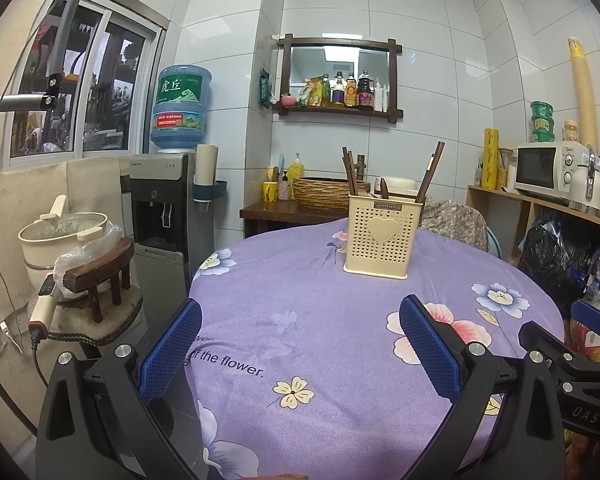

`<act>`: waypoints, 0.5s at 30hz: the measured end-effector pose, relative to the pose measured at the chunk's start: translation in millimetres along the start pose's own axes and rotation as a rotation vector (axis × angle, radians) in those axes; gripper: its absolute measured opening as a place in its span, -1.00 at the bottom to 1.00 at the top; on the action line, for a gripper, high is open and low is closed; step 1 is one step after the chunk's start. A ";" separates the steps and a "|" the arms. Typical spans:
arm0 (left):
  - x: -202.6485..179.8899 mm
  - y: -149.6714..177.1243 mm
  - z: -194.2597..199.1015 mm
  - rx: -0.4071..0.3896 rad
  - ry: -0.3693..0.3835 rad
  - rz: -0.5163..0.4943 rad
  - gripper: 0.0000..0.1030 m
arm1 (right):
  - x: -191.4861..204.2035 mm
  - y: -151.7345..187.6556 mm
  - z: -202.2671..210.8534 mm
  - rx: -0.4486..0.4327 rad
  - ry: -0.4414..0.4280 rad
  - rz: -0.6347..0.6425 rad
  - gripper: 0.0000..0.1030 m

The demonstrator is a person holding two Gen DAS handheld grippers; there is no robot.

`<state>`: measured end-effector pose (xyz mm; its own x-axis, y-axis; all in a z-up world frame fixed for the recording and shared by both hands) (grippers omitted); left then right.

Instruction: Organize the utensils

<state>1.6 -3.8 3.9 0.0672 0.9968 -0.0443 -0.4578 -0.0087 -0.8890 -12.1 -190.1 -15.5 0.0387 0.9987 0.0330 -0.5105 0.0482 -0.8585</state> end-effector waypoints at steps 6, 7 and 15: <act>-0.1 -0.1 -0.1 0.000 0.000 0.001 0.90 | 0.2 -0.1 0.2 0.000 0.000 0.000 0.88; 0.2 0.0 -0.1 0.001 0.001 0.002 0.90 | 0.1 -0.4 0.0 0.000 0.000 0.001 0.88; 0.0 0.0 -0.6 0.001 0.000 0.001 0.90 | 1.7 3.7 -0.8 0.001 -0.001 0.000 0.88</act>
<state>2.2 -3.9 3.7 0.0665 0.9968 -0.0450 -0.4584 -0.0096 -0.8887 -13.3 -188.2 -19.1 0.0382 0.9987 0.0338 -0.5116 0.0486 -0.8578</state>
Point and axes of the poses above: each gripper's, at about its wrist camera, not at the fingertips, and z roughly against the way its jaws point, x to its left, y to its underside, the point moved 2 cm from there along -z, roughly the way its jaws point, and after that the axes turned 13 degrees about x, right-handed, at the moved point
